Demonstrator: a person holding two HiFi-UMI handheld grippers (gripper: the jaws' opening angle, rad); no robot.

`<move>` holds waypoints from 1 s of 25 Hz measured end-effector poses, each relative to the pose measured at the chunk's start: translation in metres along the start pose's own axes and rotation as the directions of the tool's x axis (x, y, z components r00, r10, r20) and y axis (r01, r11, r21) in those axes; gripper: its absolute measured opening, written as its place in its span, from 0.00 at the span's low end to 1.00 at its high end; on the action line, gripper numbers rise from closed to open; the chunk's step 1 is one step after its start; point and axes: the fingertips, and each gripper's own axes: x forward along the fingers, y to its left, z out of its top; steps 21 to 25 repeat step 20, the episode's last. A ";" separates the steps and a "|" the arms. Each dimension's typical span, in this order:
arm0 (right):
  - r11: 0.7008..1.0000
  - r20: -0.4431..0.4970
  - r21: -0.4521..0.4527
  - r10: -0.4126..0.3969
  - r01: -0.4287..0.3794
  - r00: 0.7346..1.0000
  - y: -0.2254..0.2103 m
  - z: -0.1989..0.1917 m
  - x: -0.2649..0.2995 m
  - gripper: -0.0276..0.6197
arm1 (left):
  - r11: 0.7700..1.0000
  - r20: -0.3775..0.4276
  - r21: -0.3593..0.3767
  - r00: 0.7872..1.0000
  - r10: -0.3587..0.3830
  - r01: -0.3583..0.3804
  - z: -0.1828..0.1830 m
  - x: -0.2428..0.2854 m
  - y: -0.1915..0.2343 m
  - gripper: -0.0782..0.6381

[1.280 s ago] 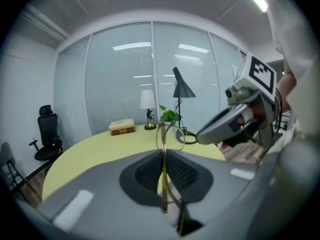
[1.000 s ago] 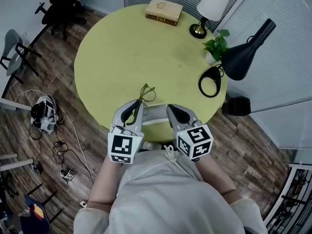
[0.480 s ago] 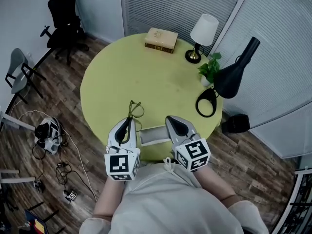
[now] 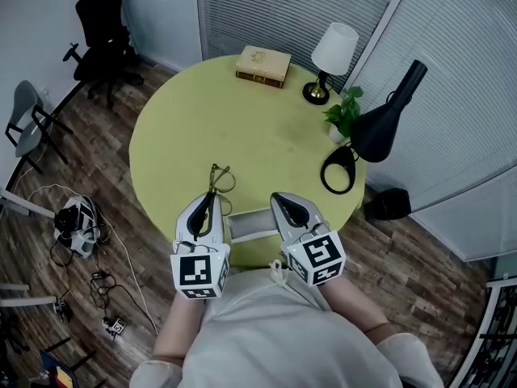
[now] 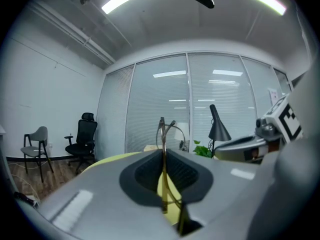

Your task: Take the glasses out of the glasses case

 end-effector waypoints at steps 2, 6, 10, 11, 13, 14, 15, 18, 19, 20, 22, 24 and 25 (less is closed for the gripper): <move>1.000 0.002 0.006 -0.005 0.005 1.000 0.000 0.001 -0.001 0.04 | 1.000 -0.001 -0.005 1.000 0.001 -0.001 -0.001 -0.001 0.000 0.13; 1.000 0.001 0.018 -0.005 0.005 1.000 0.000 0.000 -0.001 0.04 | 1.000 -0.007 0.000 1.000 0.003 -0.003 -0.002 -0.002 0.000 0.13; 1.000 0.001 0.016 0.004 -0.005 1.000 0.003 -0.002 -0.003 0.04 | 1.000 -0.010 0.006 1.000 0.009 -0.009 -0.004 -0.003 -0.001 0.13; 1.000 0.001 0.018 0.006 -0.006 1.000 0.004 -0.002 -0.003 0.04 | 1.000 -0.009 0.007 1.000 0.009 -0.009 -0.003 -0.004 -0.001 0.13; 1.000 0.000 0.023 0.008 -0.008 1.000 0.005 -0.003 -0.004 0.04 | 1.000 -0.006 0.011 1.000 0.005 -0.005 -0.003 -0.006 -0.002 0.13; 1.000 -0.001 0.025 0.007 -0.007 1.000 0.006 -0.003 -0.004 0.04 | 1.000 -0.005 0.014 1.000 0.004 -0.004 -0.003 -0.007 -0.002 0.13; 1.000 -0.001 0.028 0.006 -0.006 1.000 0.006 -0.003 -0.004 0.04 | 1.000 -0.004 0.015 1.000 0.005 -0.005 -0.003 -0.008 -0.002 0.13; 0.999 -0.003 0.035 0.004 -0.004 1.000 0.004 -0.005 -0.005 0.04 | 1.000 -0.007 0.013 1.000 0.007 -0.007 -0.004 -0.008 -0.003 0.13; 0.999 -0.003 0.037 0.003 -0.003 1.000 0.002 -0.005 -0.005 0.04 | 1.000 -0.008 0.011 1.000 0.008 -0.008 -0.004 -0.007 -0.003 0.13; 0.999 -0.003 0.039 0.003 -0.003 1.000 0.000 -0.005 -0.004 0.04 | 1.000 -0.009 0.008 1.000 0.009 -0.009 -0.005 -0.005 -0.004 0.13; 0.999 -0.003 0.039 0.003 -0.003 1.000 0.000 -0.005 -0.004 0.04 | 1.000 -0.009 0.008 1.000 0.009 -0.009 -0.005 -0.005 -0.004 0.13; 0.999 -0.003 0.039 0.003 -0.003 1.000 0.000 -0.005 -0.004 0.04 | 1.000 -0.009 0.008 1.000 0.009 -0.009 -0.005 -0.005 -0.004 0.13; 0.999 -0.003 0.039 0.003 -0.003 1.000 0.000 -0.005 -0.004 0.04 | 1.000 -0.009 0.008 1.000 0.009 -0.009 -0.005 -0.005 -0.004 0.13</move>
